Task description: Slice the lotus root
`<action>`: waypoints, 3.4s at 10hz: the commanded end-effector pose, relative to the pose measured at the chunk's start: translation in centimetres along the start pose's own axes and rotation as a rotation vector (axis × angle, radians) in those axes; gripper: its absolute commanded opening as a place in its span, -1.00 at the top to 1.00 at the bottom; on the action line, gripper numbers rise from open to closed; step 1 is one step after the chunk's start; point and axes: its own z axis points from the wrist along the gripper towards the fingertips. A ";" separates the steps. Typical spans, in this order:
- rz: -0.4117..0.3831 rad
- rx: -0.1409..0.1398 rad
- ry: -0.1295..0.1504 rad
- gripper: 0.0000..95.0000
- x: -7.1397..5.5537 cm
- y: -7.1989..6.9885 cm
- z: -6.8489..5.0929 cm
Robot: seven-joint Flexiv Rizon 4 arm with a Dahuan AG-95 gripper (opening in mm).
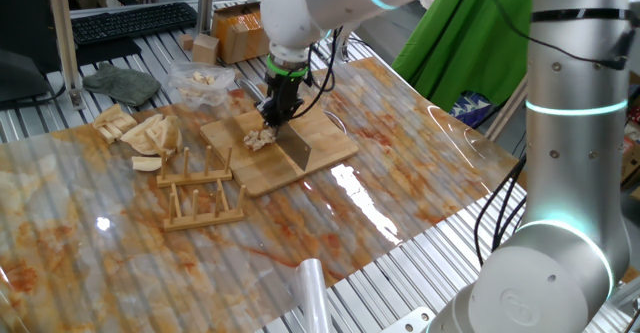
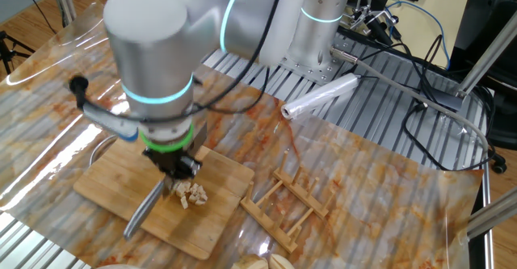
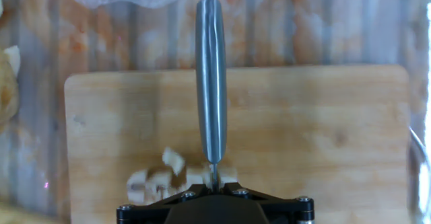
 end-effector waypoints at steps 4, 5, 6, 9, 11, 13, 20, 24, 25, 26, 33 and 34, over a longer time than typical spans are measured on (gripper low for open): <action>0.035 -0.001 0.024 1.00 0.2 0.4 -0.5; 0.035 0.001 0.027 1.00 0.3 0.4 -0.8; 0.033 0.003 0.029 1.00 0.4 0.3 -1.1; 0.037 0.002 0.043 1.00 1.0 0.0 -2.5; 0.032 0.000 0.045 1.00 1.7 -0.5 -3.8; 0.007 0.001 0.040 1.00 1.4 -1.2 -4.5; -0.010 -0.004 0.032 1.00 0.6 -1.4 -3.3; -0.019 0.011 0.016 1.00 -1.3 -0.2 0.6; -0.015 0.004 0.023 1.00 -1.2 -0.2 0.5; -0.010 0.008 0.037 1.00 -1.1 -0.3 0.0; 0.034 -0.025 0.059 1.00 -0.4 -0.5 -1.5; 0.034 -0.024 0.060 1.00 -0.4 -0.6 -1.6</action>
